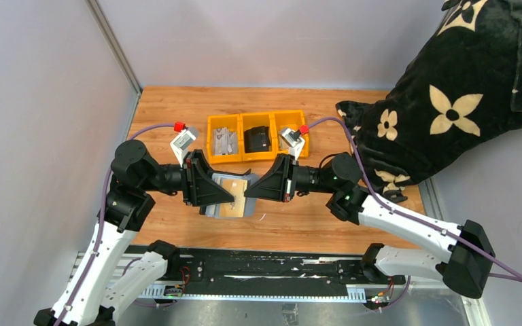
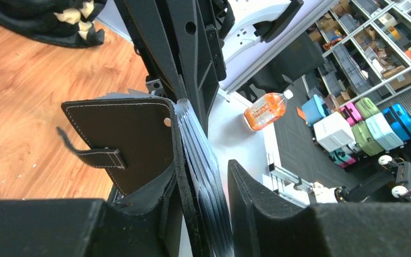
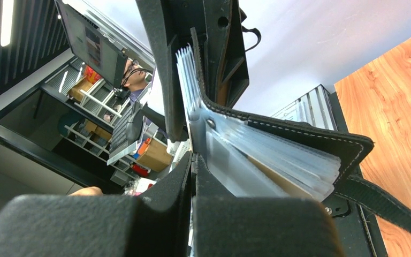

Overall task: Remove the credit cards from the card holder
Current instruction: Remove the credit card from the card holder.

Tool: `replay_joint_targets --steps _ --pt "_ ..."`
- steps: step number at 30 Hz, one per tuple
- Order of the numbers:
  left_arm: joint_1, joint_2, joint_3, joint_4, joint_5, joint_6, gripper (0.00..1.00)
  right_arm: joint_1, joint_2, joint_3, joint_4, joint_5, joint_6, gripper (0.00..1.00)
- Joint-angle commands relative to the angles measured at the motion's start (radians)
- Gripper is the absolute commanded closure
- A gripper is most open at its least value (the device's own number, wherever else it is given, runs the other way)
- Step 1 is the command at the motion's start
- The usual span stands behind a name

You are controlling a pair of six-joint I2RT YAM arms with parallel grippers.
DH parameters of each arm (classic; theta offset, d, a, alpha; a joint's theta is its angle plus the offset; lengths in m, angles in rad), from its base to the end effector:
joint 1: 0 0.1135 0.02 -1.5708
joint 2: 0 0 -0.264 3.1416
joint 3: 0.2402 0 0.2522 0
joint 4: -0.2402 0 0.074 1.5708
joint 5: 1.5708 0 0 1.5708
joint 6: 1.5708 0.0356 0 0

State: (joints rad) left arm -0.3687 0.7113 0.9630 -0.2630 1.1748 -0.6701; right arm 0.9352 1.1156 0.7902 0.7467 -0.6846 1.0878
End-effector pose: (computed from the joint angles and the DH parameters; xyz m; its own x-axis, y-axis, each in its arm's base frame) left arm 0.1095 -0.0775 0.4040 -0.6291 -0.0138 -0.7772 0.7769 0.0239 -0.6292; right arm 0.1291 0.2129 0.3707 -0.7427 0.1489 -0.6528 -0.6636 -0.2935 0.6881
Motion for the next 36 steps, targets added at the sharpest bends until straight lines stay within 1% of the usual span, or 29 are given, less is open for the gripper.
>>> replay_joint_targets --steps 1,4,6,7,8,9,10,11,13,15,18,19,20,24,27,32,36 --pt "-0.001 -0.007 0.017 0.061 0.026 -0.026 0.65 -0.016 -0.061 -0.028 -0.004 0.02 -0.021 1.0" --pt "-0.001 -0.007 0.02 0.063 0.023 -0.028 0.67 -0.016 -0.08 -0.032 -0.018 0.021 -0.028 1.0" --pt "-0.001 -0.006 0.02 0.065 0.021 -0.027 0.71 -0.016 -0.085 -0.033 -0.019 0.025 -0.027 1.0" --pt "-0.001 -0.006 0.019 0.065 0.017 -0.026 0.75 -0.016 -0.083 -0.03 -0.018 0.024 -0.026 1.0" --pt "-0.001 -0.007 0.02 0.065 0.01 -0.026 0.84 -0.016 -0.078 -0.028 -0.018 0.02 -0.025 1.0" --pt "-0.001 -0.006 0.02 0.064 0.002 -0.027 0.91 -0.016 -0.072 -0.024 -0.014 0.013 -0.022 0.99" --pt "-0.001 -0.006 0.022 0.065 -0.003 -0.025 0.95 -0.015 -0.065 -0.021 -0.009 0.008 -0.016 0.92" --pt "0.0 -0.006 0.022 0.063 -0.007 -0.023 0.98 -0.013 -0.058 -0.019 -0.002 0.006 -0.009 0.83" --pt "0.001 -0.006 0.024 0.063 -0.013 -0.02 1.0 -0.009 -0.042 -0.015 0.017 0.0 0.0 0.72" --pt "0.001 -0.003 0.027 0.063 -0.015 -0.02 1.0 -0.002 -0.025 -0.007 0.032 -0.008 0.004 0.66" --pt "0.003 0.0 0.034 0.053 -0.027 -0.012 1.0 0.009 -0.003 0.017 0.034 -0.017 -0.004 0.64" --pt "0.004 0.0 0.037 0.046 -0.028 -0.006 1.0 0.011 0.003 0.026 0.029 -0.021 -0.006 0.64" --pt "0.004 0.002 0.038 0.041 -0.031 -0.002 1.0 0.011 0.012 0.032 0.028 -0.025 -0.008 0.66" --pt "0.01 0.009 0.055 0.007 -0.036 0.024 1.0 0.008 0.005 0.029 0.025 -0.034 -0.022 0.89" --pt "0.014 0.016 0.072 -0.021 -0.038 0.05 1.0 -0.01 -0.041 0.003 -0.002 -0.027 -0.036 0.99" --pt "0.019 0.022 0.084 -0.033 -0.037 0.059 1.0 -0.054 -0.123 -0.062 -0.031 -0.01 -0.042 1.0" --pt "0.02 0.026 0.086 -0.033 -0.039 0.057 1.0 -0.062 -0.155 -0.082 -0.035 -0.014 -0.042 1.0"
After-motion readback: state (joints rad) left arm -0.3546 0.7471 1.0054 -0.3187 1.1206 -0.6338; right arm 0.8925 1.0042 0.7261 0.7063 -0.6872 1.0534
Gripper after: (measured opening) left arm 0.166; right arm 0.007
